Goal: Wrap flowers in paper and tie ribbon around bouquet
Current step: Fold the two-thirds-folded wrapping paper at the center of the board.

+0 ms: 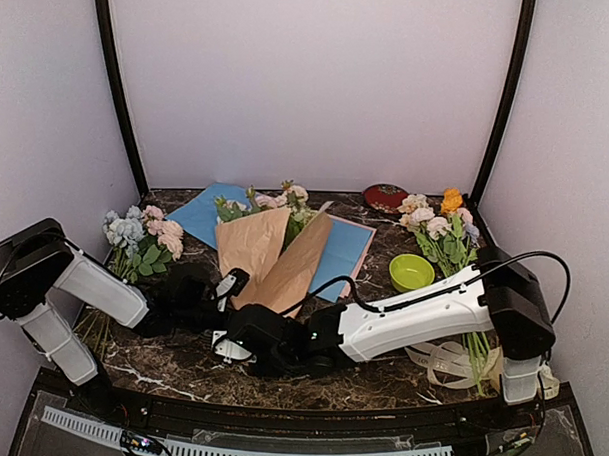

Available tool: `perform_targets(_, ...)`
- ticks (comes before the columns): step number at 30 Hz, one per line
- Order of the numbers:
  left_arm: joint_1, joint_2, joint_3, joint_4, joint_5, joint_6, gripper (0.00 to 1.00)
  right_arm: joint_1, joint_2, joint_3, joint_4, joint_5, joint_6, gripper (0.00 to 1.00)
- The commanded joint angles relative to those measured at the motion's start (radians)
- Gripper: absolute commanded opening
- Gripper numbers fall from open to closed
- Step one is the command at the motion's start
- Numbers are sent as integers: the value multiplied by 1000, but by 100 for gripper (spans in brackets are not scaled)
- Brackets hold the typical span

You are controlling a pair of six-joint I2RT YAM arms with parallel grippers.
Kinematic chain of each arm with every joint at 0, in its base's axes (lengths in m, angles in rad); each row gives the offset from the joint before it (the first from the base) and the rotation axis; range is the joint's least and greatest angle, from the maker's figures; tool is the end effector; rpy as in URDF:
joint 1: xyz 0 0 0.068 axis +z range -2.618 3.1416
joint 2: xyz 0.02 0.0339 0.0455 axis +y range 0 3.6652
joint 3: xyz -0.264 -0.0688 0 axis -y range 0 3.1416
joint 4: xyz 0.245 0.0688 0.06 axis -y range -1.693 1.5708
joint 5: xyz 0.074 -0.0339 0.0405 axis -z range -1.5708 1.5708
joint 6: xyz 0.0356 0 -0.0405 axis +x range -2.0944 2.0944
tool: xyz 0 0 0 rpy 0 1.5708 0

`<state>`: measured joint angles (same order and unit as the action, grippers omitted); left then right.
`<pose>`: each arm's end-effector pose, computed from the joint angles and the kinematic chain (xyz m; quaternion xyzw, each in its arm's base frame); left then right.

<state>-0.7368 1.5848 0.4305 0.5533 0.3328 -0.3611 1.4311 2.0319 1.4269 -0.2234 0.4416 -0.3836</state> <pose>0.1895 -0.1877 0.1168 0.2388 0.8427 -0.3649 0.3157 0.0770 0.4384 0.1817 -0.6675 0.6226 0.0003 0.4086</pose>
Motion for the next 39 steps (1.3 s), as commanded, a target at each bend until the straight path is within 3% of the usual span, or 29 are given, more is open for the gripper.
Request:
perform_targets(1,-3,16,-68,-57,48,-34,47,11,87,-1,75,-79,-52,0)
perform_targets(11,-1,-60,-34,-130,6,-19,49,11,118,-82,23,-25,-9,0)
perform_targets(17,-1,-160,60,-317,-92,87,59,12,111,-72,15,33,0,0)
perform_targets(26,-3,-27,191,-340,-8,145,57,10,-4,-96,32,114,109,0)
perform_targets(29,-3,33,251,-418,-5,174,55,9,-43,-126,44,132,144,0)
perform_targets(39,-31,92,311,-577,-124,199,55,-3,-175,-261,-12,175,294,0)
